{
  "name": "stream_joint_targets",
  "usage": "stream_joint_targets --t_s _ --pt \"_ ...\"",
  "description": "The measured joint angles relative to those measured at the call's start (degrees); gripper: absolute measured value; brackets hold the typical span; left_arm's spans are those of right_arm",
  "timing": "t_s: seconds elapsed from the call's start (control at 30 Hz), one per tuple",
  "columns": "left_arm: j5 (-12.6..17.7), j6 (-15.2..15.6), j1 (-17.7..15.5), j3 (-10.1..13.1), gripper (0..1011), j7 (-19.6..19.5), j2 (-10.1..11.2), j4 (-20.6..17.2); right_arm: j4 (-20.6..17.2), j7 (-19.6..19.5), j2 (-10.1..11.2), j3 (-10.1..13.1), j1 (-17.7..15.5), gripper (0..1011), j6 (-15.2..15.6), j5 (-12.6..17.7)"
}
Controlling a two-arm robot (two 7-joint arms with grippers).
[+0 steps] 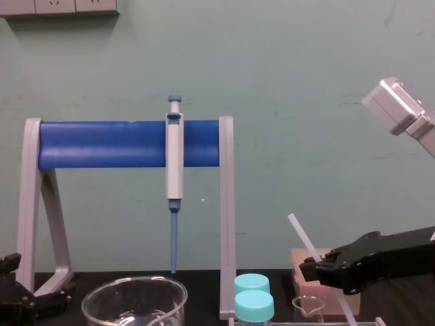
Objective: Pick up the stirring rod with one hand, then place it down.
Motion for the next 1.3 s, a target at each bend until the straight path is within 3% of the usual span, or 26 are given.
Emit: stream_joint_targets --t_s 0.47,0.93,1.3 --pt "0.0 0.0 0.0 0.0 1005 0.0 0.0 0.0 -2.0 -0.7 1.1 2.1 -2.3 70 -0.4 1.7" --pt "0.0 0.0 0.0 0.0 1005 0.0 0.0 0.0 -4.1 -3.4 2.5 8.4 -7.5 70 -1.8 8.9" --pt "0.0 0.0 0.0 0.0 1005 0.0 0.0 0.0 -6.0 -4.1 3.6 10.7 -8.7 70 -3.2 13.1"
